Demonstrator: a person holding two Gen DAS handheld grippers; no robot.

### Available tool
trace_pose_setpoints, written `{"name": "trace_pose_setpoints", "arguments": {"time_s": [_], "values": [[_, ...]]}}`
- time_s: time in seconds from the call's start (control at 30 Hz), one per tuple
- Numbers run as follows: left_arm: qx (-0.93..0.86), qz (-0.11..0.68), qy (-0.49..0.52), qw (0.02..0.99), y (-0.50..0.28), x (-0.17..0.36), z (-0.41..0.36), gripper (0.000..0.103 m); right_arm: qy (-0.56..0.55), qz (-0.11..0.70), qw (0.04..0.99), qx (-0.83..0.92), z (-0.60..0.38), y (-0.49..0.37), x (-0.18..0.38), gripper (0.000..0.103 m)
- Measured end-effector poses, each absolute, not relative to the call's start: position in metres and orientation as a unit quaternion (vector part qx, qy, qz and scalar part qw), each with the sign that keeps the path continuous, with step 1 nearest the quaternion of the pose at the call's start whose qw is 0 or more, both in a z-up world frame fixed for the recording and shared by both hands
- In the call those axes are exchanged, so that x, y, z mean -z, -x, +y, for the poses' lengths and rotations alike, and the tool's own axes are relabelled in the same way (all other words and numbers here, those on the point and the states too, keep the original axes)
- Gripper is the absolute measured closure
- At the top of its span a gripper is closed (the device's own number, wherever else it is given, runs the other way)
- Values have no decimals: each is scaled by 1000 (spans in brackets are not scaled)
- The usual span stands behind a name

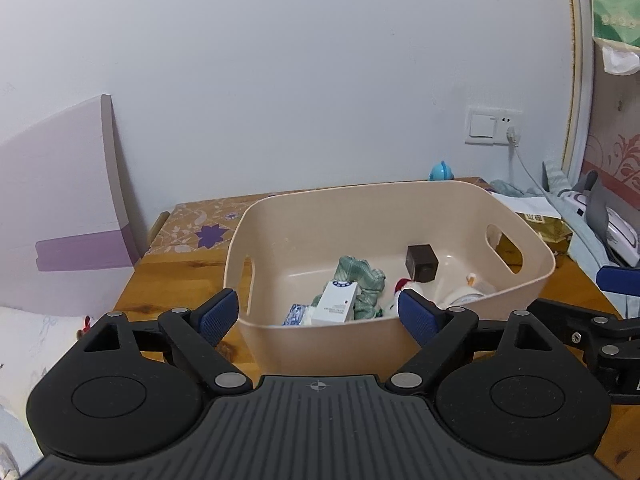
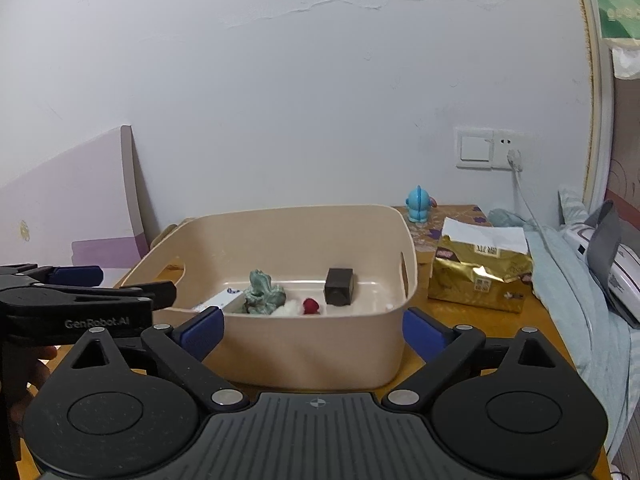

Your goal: Organize objects

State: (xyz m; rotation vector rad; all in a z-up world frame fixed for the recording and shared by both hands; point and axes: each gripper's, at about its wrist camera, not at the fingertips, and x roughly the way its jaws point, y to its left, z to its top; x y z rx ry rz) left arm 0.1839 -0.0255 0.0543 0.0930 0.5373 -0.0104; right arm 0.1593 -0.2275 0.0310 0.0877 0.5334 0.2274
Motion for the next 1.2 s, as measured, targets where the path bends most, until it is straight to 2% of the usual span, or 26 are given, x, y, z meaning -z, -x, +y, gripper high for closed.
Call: {"name": "trace_pose_setpoints", "arguments": {"time_s": [0.5, 1.2], "values": [[6, 261, -32, 965, -137, -53, -22, 14, -12, 259, 961, -96, -232, -112, -32, 5], [16, 254, -25, 967, -83, -52, -22, 14, -24, 287, 952, -101, -246, -72, -16, 4]]}}
